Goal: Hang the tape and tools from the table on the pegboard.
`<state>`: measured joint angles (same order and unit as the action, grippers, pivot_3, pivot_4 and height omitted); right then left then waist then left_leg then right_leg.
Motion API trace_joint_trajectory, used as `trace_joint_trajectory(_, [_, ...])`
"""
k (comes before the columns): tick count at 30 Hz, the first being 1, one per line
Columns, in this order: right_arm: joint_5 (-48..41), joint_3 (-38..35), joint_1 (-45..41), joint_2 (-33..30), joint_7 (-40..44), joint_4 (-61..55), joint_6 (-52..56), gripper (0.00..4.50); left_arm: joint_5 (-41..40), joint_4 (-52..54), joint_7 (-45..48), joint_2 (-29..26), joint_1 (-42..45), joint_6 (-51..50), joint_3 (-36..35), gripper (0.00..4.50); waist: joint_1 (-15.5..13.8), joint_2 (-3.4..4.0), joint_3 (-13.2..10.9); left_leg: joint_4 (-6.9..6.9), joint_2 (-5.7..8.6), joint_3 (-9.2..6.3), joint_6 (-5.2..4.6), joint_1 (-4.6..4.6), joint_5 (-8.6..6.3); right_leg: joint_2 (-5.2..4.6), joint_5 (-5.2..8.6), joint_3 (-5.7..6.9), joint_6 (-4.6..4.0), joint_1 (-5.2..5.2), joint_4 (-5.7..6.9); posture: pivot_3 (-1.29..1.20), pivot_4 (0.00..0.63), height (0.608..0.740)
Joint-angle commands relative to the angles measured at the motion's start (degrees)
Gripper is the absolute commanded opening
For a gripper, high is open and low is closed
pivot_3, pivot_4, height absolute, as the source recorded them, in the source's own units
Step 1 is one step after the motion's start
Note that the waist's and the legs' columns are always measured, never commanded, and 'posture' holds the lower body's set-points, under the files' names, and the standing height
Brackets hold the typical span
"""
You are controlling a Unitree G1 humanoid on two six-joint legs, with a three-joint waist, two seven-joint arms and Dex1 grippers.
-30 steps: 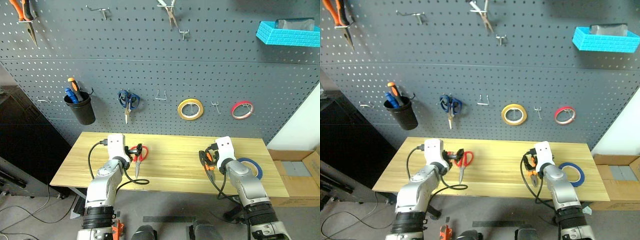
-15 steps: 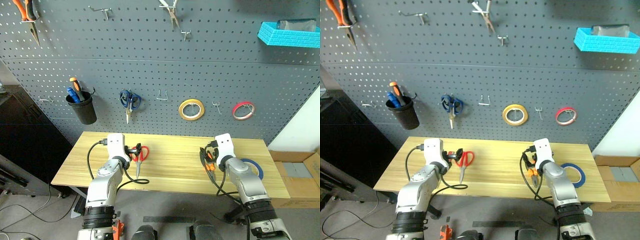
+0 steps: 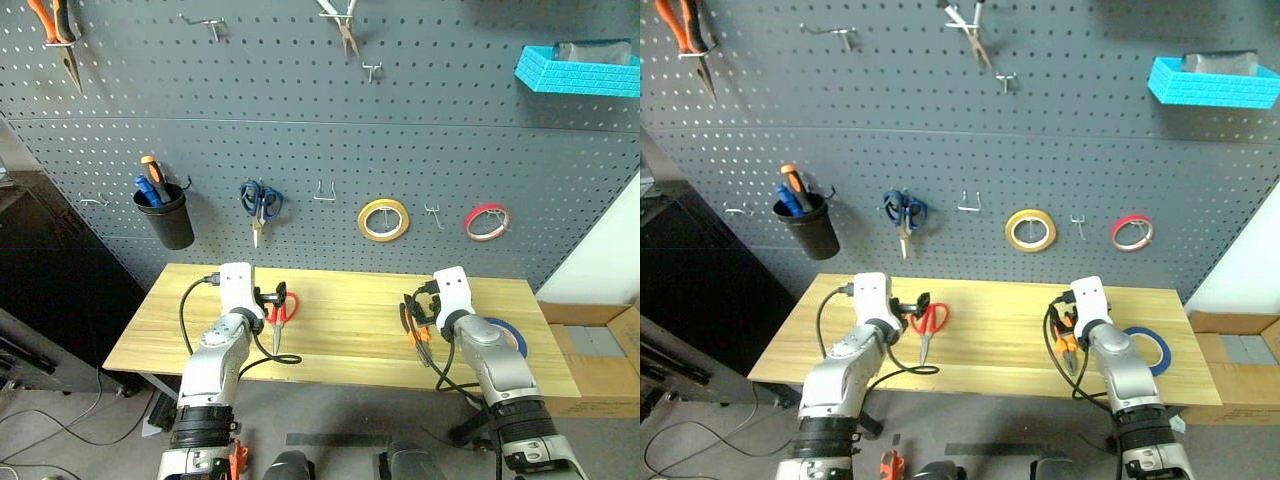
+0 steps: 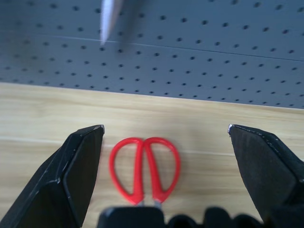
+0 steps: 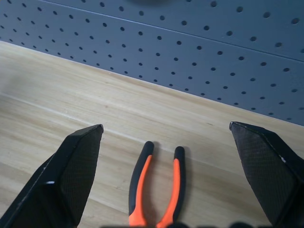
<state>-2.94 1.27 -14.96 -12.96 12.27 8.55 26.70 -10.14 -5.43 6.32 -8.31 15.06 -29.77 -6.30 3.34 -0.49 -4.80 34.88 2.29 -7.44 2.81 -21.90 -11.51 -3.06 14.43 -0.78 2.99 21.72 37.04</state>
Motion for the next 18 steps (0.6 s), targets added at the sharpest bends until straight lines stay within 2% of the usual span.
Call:
trace_joint_trajectory(1, [0.19,-1.64,-0.64,-0.79,-0.73,-2.45,-1.03,4.43,0.63,-1.31,0.67,0.37,3.04,2.45,1.02,4.50,0.11,0.01,0.04,0.00,0.00,0.01,0.00,0.00,0.00,0.00,-0.01,-0.01,0.01,0.00,0.00,-0.10,0.000,0.740])
trace_joint_trajectory(12, [0.18,-2.44,0.84,-1.75,-1.04,-4.24,-0.23,4.43,0.55,-4.91,2.08,0.46,5.77,3.98,2.00,4.50,1.80,0.00,0.21,0.01,0.00,0.04,0.00,0.02,0.00,0.00,-0.03,-0.05,0.05,-0.01,0.02,-0.14,0.000,0.740])
trace_joint_trajectory(18, [0.08,-1.17,1.79,-6.87,5.13,-4.54,0.95,4.43,-0.26,-2.78,14.24,-4.58,5.16,4.80,6.74,4.50,2.38,0.02,0.22,0.03,0.00,0.08,-0.01,0.04,0.01,0.01,-0.05,-0.07,0.06,-0.01,0.05,-0.15,0.015,0.740])
